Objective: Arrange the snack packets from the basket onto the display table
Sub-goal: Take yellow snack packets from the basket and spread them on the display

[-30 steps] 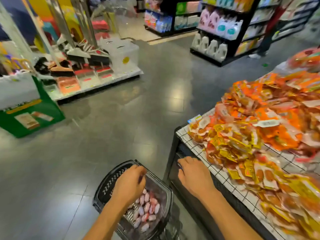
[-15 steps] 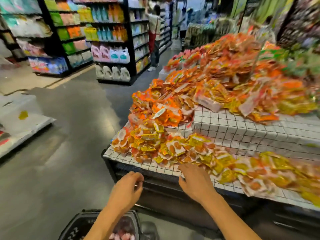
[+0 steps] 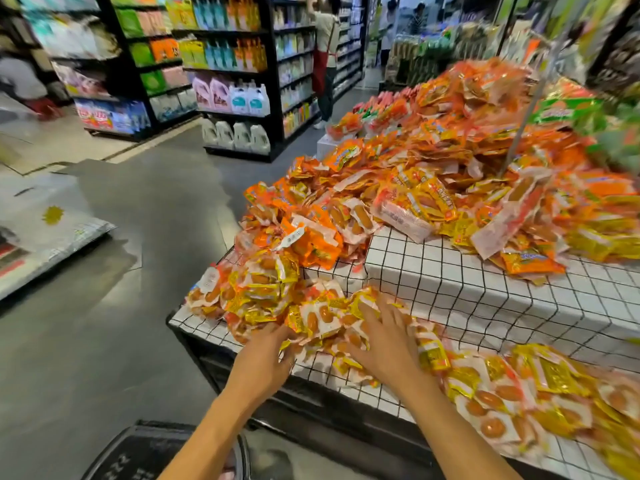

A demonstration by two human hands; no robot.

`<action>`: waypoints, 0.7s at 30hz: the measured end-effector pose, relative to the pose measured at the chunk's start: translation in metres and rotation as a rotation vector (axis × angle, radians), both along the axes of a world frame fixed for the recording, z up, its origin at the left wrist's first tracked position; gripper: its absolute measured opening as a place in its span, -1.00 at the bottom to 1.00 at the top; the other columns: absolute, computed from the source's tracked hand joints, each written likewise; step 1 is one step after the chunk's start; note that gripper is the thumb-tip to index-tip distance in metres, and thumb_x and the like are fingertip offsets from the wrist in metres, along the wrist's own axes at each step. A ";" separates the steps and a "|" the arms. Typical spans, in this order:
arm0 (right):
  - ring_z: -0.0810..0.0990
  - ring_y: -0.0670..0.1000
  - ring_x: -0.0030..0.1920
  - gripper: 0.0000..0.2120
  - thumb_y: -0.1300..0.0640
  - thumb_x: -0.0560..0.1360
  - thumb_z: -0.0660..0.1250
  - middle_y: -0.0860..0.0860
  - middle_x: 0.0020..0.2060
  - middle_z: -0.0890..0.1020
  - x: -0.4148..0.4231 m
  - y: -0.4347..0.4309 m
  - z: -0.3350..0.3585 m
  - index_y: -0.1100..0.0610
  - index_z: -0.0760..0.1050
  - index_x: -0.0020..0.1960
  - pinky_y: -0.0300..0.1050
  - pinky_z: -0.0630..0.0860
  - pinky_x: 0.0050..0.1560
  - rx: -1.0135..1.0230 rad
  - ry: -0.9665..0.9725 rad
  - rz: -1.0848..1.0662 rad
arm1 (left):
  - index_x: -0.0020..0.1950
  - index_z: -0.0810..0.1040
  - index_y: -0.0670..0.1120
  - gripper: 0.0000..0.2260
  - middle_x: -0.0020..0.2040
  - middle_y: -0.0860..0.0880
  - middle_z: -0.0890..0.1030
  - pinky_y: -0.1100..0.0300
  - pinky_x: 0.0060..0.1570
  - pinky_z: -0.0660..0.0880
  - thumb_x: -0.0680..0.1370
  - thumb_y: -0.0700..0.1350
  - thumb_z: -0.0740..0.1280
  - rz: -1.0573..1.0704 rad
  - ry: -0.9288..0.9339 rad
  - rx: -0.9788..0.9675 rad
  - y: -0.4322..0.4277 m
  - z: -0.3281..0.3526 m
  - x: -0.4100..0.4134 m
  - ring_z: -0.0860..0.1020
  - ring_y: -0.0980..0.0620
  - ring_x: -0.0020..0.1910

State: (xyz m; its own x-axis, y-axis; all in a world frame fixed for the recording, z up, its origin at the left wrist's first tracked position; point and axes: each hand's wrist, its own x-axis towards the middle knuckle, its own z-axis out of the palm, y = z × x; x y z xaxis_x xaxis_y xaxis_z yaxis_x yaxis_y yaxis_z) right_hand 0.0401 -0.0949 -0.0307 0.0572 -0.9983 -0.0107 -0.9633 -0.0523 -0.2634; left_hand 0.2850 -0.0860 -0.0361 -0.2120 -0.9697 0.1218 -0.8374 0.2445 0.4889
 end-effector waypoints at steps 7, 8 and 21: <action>0.03 0.31 0.54 0.04 -0.33 0.28 0.48 0.01 0.59 -0.17 0.000 -0.059 -0.024 -0.30 -0.09 0.55 0.42 0.19 0.38 0.284 -0.051 -0.086 | 0.16 0.56 0.09 -0.76 0.04 0.15 0.54 0.07 -0.06 0.56 0.54 0.04 0.22 0.042 0.007 0.031 -0.029 -0.008 0.013 0.56 0.11 0.02; 0.12 0.31 0.51 -0.04 -0.27 0.31 0.47 0.04 0.58 -0.10 0.001 -0.062 -0.027 -0.30 -0.03 0.53 0.39 0.21 0.38 0.276 -0.059 -0.104 | 0.14 0.57 0.10 -0.75 0.01 0.15 0.53 0.07 -0.09 0.56 0.53 0.06 0.20 0.036 0.014 0.024 -0.032 -0.009 0.016 0.55 0.12 -0.01; 0.50 0.02 -0.05 -0.63 0.07 0.39 0.40 -0.13 0.09 0.36 -0.010 -0.066 -0.022 -0.19 0.32 0.07 -0.02 0.52 -0.13 0.024 -0.289 -0.175 | 0.55 -0.09 0.29 -0.02 0.60 -0.07 -0.20 -0.43 0.42 0.02 0.29 0.45 0.39 0.193 -0.191 0.057 -0.148 0.013 0.015 -0.21 -0.21 0.57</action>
State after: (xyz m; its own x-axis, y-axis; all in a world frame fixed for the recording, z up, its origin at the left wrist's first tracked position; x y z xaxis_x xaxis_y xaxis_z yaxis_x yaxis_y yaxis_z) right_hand 0.0300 -0.1608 -0.0529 -0.1113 -0.9929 -0.0429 -0.8425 0.1172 -0.5258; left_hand 0.2999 -0.2342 -0.0227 -0.0370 -0.9985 0.0413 -0.9441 0.0485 0.3261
